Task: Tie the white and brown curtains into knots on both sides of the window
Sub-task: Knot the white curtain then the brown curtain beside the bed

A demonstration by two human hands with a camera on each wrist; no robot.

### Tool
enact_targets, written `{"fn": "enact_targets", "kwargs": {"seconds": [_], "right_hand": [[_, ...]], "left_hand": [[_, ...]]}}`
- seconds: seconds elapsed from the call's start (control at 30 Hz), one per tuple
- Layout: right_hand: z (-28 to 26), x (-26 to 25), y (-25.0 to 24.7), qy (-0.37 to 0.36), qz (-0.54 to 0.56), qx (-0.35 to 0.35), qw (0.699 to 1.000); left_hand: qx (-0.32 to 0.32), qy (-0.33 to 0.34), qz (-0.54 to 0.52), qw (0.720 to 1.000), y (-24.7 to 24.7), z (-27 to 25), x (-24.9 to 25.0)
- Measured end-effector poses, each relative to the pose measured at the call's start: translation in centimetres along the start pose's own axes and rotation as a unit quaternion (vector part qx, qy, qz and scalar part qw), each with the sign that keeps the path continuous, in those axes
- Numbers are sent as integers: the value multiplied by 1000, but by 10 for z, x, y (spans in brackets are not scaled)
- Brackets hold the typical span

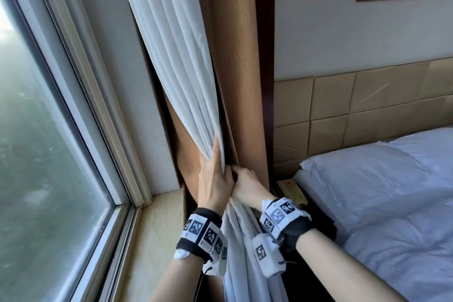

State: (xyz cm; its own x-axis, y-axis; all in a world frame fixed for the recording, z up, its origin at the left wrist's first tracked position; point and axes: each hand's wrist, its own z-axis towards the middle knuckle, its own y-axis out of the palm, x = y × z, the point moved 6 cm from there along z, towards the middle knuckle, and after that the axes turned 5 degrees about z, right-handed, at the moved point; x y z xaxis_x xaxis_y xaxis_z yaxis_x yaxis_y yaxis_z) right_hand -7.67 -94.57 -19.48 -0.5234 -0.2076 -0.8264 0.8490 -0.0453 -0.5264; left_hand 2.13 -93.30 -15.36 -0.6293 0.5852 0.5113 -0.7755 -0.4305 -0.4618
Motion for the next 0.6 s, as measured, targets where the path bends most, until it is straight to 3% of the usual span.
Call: {"fn": "enact_targets", "kwargs": {"seconds": [0.07, 0.17, 0.27, 0.37, 0.5, 0.6], "right_hand": [[4, 7, 1, 5, 64, -71, 995], [5, 16, -11, 23, 114, -109, 987], [6, 21, -14, 16, 135, -100, 986], [7, 24, -10, -30, 106, -48, 993], [3, 33, -14, -40, 79, 22, 996], [-4, 39, -6, -43, 37, 17, 998]], "left_hand": [[-3, 13, -3, 1000, -6, 0, -8], [1, 43, 1, 999, -13, -6, -16], [-10, 55, 23, 998, -15, -9, -18], [-23, 54, 60, 996, -7, -6, -20], [-16, -55, 119, 991, 2, 2, -28], [-14, -98, 70, 993, 4, 6, -24]]}}
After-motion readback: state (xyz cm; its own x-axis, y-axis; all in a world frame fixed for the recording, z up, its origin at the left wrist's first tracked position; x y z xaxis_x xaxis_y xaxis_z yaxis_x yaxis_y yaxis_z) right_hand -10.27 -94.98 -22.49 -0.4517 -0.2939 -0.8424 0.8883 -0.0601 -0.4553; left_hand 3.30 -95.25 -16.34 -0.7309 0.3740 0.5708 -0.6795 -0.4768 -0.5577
